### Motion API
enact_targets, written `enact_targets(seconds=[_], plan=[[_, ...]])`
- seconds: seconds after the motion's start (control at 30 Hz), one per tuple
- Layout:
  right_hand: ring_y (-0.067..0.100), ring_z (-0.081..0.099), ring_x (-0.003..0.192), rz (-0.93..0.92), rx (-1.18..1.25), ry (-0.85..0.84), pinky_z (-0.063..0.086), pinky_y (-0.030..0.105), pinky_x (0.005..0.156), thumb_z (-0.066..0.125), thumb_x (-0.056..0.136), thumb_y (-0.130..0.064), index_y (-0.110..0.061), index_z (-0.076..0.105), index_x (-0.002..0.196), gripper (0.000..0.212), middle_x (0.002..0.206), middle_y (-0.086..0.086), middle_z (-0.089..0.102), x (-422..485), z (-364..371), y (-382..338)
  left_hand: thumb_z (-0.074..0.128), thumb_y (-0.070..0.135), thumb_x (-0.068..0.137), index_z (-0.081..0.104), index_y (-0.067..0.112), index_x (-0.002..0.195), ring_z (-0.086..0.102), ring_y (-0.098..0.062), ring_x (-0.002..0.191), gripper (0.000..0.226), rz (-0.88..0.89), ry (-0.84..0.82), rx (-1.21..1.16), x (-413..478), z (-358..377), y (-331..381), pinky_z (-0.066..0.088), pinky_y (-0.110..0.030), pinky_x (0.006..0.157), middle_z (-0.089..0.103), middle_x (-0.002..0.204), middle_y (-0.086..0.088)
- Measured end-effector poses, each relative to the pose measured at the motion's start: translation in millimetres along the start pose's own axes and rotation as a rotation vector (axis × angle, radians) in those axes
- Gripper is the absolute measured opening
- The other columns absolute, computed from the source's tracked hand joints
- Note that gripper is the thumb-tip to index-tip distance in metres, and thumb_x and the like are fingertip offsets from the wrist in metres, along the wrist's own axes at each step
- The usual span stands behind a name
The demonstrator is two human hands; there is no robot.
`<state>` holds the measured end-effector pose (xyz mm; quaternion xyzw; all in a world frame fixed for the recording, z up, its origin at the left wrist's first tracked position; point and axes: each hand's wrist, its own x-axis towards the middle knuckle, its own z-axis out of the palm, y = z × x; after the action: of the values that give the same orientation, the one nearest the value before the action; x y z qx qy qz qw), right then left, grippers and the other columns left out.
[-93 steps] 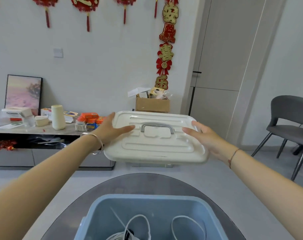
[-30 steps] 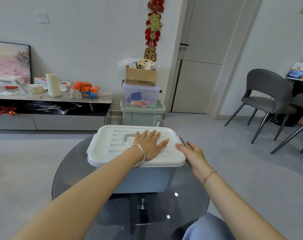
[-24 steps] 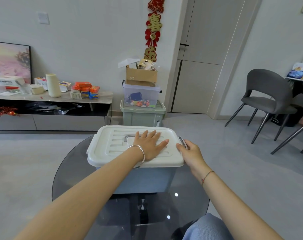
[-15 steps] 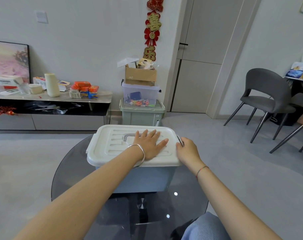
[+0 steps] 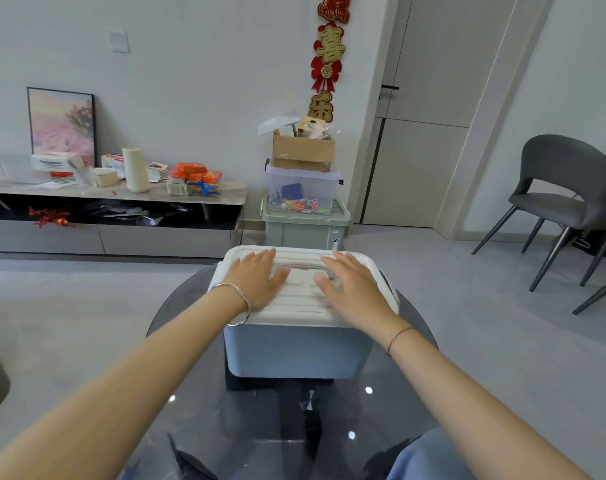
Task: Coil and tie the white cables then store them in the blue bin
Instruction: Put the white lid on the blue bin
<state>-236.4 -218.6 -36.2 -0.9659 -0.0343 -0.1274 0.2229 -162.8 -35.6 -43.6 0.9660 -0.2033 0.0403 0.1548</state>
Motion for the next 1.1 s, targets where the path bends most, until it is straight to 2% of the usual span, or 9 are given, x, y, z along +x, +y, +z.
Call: enact_targets(seconds=[0.13, 0.27, 0.37, 0.43, 0.53, 0.63, 0.8, 0.93, 1.1], plan=[[0.019, 0.001, 0.147, -0.096, -0.113, -0.195, -0.001, 0.042, 0.117, 0.029, 0.099, -0.049, -0.034, 0.025, 0.147, 0.051, 0.159, -0.001, 0.009, 19.4, 22.5, -33.1, 0.041, 0.041, 0.098, 0.036, 0.008, 0.14, 0.041, -0.029, 0.128, 0.054, -0.179, 0.053, -0.194, -20.3, -14.9, -40.5, 0.033, -0.036, 0.105, 0.045, 0.141, -0.011], [0.02, 0.002, 0.147, -0.078, -0.222, -0.302, 0.002, 0.046, 0.117, 0.022, 0.096, -0.059, -0.035, 0.019, 0.148, 0.058, 0.16, -0.001, 0.004, 30.3, 35.1, -42.0, 0.055, 0.044, 0.09, 0.045, 0.012, 0.126, 0.054, -0.019, 0.098, 0.049, -0.402, -0.059, -0.666, -36.8, -11.2, -60.5, 0.042, -0.023, 0.07, 0.057, 0.118, 0.001], [0.02, 0.001, 0.147, -0.077, -0.242, -0.298, 0.002, 0.046, 0.116, 0.021, 0.095, -0.061, -0.037, 0.017, 0.148, 0.059, 0.16, -0.002, 0.003, 30.0, 36.2, -40.5, 0.059, 0.059, 0.081, 0.052, 0.014, 0.122, 0.06, -0.02, 0.097, 0.061, -0.54, -0.123, -0.856, -41.1, -5.0, -67.5, 0.051, -0.03, 0.075, 0.064, 0.113, -0.002], [0.02, 0.0, 0.147, -0.077, -0.238, -0.298, 0.001, 0.046, 0.116, 0.021, 0.095, -0.061, -0.037, 0.016, 0.149, 0.059, 0.16, -0.003, 0.002, 28.3, 36.3, -40.8, 0.062, 0.048, 0.086, 0.059, 0.009, 0.111, 0.062, -0.02, 0.093, 0.046, -0.597, -0.123, -1.009, -42.3, -2.5, -66.8, 0.054, -0.035, 0.086, 0.067, 0.105, -0.006], [0.02, 0.0, 0.147, -0.077, -0.241, -0.297, 0.001, 0.045, 0.117, 0.02, 0.095, -0.06, -0.037, 0.015, 0.149, 0.059, 0.16, -0.003, 0.002, 27.7, 35.7, -42.6, 0.074, 0.036, 0.08, 0.062, 0.001, 0.107, 0.066, -0.023, 0.087, 0.046, -0.641, -0.054, -1.178, -44.0, -2.4, -63.6, 0.055, -0.036, 0.088, 0.069, 0.099, -0.011], [0.019, 0.0, 0.147, -0.073, -0.237, -0.294, 0.002, 0.044, 0.117, 0.021, 0.095, -0.061, -0.037, 0.015, 0.149, 0.059, 0.16, -0.004, 0.002, 27.9, 36.2, -42.3, 0.08, 0.037, 0.073, 0.061, 0.001, 0.099, 0.063, -0.022, 0.087, 0.048, -0.663, 0.068, -1.128, -41.7, -2.0, -64.5, 0.053, -0.032, 0.083, 0.068, 0.094, -0.009], [0.018, 0.0, 0.147, -0.064, -0.213, -0.294, 0.001, 0.044, 0.118, 0.022, 0.095, -0.06, -0.038, 0.016, 0.149, 0.058, 0.16, -0.004, 0.003, 27.1, 36.2, -41.8, 0.067, 0.018, 0.086, 0.064, 0.011, 0.084, 0.055, -0.011, 0.064, 0.008, -0.524, 0.292, -1.022, -45.3, -2.2, -51.6, 0.04, -0.017, 0.052, 0.061, 0.072, 0.003], [0.018, 0.0, 0.147, -0.065, -0.206, -0.29, 0.0, 0.044, 0.118, 0.023, 0.095, -0.06, -0.038, 0.016, 0.148, 0.058, 0.16, -0.004, 0.003, 26.2, 35.4, -43.4, 0.059, 0.015, 0.089, 0.057, 0.014, 0.07, 0.048, -0.018, 0.065, 0.02, -0.504, 0.366, -0.96, -46.2, -0.6, -45.0, 0.036, -0.023, 0.052, 0.054, 0.065, 0.003], [0.017, 0.0, 0.147, -0.068, -0.199, -0.281, 0.001, 0.043, 0.118, 0.024, 0.095, -0.06, -0.038, 0.018, 0.148, 0.058, 0.16, -0.005, 0.004, 25.8, 35.7, -42.9, 0.057, 0.013, 0.089, 0.06, 0.009, 0.078, 0.048, -0.02, 0.067, 0.012, -0.485, 0.373, -0.917, -45.8, -1.1, -44.0, 0.037, -0.025, 0.054, 0.055, 0.067, 0.001]])
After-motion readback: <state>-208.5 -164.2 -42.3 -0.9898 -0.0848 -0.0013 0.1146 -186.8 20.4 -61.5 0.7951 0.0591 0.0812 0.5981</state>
